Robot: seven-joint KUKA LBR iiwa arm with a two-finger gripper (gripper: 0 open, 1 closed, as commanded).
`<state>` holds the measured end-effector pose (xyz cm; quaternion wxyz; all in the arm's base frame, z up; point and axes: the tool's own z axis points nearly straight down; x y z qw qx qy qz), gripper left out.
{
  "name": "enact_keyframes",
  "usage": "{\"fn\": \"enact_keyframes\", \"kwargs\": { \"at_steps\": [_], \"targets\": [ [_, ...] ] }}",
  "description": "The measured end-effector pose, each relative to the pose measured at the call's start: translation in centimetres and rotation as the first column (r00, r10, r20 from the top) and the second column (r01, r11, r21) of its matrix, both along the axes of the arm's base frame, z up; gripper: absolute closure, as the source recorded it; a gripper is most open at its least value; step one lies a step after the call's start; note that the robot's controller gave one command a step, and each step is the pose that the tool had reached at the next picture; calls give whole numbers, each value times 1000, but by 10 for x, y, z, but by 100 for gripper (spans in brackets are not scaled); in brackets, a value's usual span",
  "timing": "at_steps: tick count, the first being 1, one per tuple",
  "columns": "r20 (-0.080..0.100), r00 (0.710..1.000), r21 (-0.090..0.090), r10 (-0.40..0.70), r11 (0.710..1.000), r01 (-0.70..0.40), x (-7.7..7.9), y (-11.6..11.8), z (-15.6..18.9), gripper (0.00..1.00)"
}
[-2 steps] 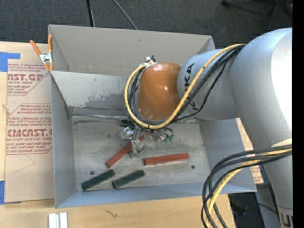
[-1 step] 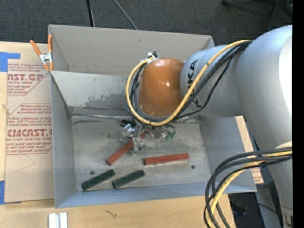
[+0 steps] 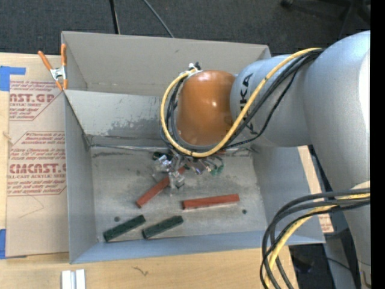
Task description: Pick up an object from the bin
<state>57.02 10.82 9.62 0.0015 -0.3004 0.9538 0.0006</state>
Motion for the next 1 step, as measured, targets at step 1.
{"fn": "enact_keyframes", "kwargs": {
  "at_steps": [1],
  "targets": [
    [-1,1000,0,-2,1000,2,0,1,3,100]
  ]
}}
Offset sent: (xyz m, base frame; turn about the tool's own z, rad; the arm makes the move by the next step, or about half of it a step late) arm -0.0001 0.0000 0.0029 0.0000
